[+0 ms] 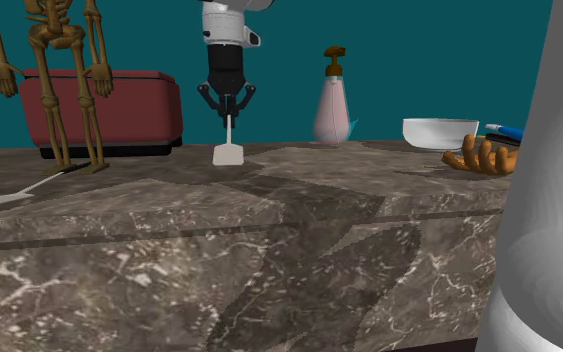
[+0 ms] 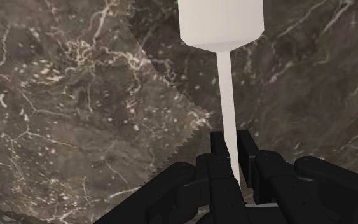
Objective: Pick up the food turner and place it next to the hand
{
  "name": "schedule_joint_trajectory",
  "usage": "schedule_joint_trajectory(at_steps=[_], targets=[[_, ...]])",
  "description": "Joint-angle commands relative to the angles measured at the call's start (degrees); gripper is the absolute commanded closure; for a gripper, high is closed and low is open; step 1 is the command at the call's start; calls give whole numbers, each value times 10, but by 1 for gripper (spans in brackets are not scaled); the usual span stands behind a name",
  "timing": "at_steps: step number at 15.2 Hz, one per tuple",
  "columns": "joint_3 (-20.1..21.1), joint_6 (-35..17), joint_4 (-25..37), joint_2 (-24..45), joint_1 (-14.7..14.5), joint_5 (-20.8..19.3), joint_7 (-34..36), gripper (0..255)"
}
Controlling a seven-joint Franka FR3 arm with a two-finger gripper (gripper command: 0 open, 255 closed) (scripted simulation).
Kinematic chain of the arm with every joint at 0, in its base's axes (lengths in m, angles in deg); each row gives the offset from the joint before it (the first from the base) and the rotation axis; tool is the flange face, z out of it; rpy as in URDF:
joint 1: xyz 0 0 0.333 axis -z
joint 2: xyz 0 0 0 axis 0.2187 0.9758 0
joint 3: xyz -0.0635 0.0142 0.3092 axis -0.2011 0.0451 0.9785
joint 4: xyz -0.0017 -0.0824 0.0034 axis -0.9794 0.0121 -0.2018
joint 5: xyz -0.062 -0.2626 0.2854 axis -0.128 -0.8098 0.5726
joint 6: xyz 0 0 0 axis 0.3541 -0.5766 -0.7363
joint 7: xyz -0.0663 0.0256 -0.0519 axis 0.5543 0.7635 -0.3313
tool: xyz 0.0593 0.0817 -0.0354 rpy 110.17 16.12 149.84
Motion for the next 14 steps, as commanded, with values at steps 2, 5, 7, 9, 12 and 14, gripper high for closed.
schedule_joint_trajectory(at_steps=[2,5,7,9,12,14], targets=[[1,24,24,0,-1,0,0,255],[1,48,52,4,-1,0,-1,255],[1,64,71,7,-1,0,-1,255],[1,81,92,11,-1,0,-2,255],[1,106,125,19,-1,0,-2,255],[1,120,142,23,-1,0,-3,255]])
